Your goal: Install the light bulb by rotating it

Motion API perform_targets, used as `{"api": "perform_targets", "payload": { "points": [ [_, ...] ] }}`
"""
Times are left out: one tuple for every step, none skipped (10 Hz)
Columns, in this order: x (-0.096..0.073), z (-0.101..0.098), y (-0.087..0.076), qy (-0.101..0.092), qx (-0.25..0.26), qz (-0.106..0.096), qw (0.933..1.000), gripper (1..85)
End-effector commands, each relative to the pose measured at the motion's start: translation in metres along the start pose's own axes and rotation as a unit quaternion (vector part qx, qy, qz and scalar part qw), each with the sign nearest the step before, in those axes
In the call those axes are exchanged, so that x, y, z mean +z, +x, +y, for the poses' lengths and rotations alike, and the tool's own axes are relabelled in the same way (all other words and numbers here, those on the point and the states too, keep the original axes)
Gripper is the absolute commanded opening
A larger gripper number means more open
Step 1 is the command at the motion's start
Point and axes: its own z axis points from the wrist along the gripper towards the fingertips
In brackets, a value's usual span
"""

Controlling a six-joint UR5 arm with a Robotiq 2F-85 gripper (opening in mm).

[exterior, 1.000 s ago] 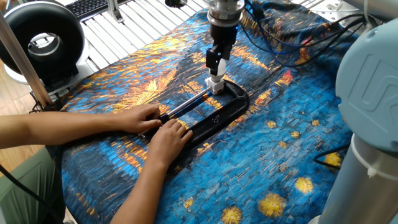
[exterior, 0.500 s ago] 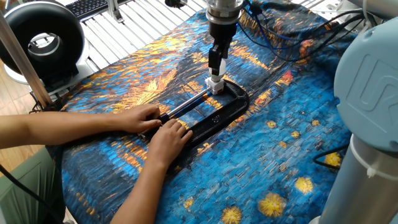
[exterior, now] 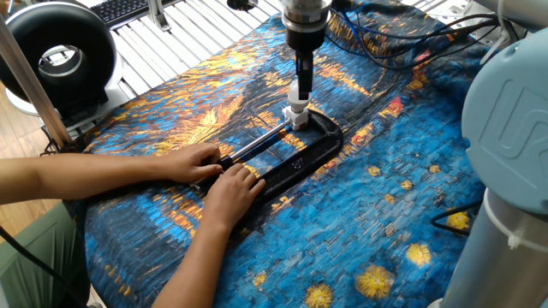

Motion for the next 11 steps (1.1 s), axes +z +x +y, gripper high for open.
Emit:
{"api": "perform_targets", "payload": {
  "points": [
    [0.006, 0.003, 0.004, -0.004, -0.079, 0.001, 0.9969, 74.3],
    [0.006, 0.003, 0.005, -0.003, -0.087, 0.001, 0.9962, 74.3],
    [0.007, 0.003, 0.005, -0.002, -0.096, 0.002, 0.9954, 73.3],
    [0.008, 0.003, 0.004, 0.0, -0.103, -0.001, 0.9947, 73.0],
    [0.009, 0.003, 0.004, 0.0, -0.109, -0.001, 0.994, 71.3],
    [0.009, 0.003, 0.002, 0.004, -0.119, -0.002, 0.9929, 71.0],
    [0.009, 0.003, 0.001, 0.004, -0.125, -0.004, 0.9921, 70.3],
    [0.009, 0.005, -0.001, 0.004, -0.131, -0.006, 0.9914, 70.0],
    [0.01, 0.005, -0.002, 0.008, -0.134, -0.004, 0.991, 69.7],
    [0.01, 0.007, -0.004, 0.009, -0.133, -0.005, 0.9911, 69.0],
    [0.011, 0.008, -0.005, 0.01, -0.133, -0.005, 0.9911, 68.3]
  ]
}}
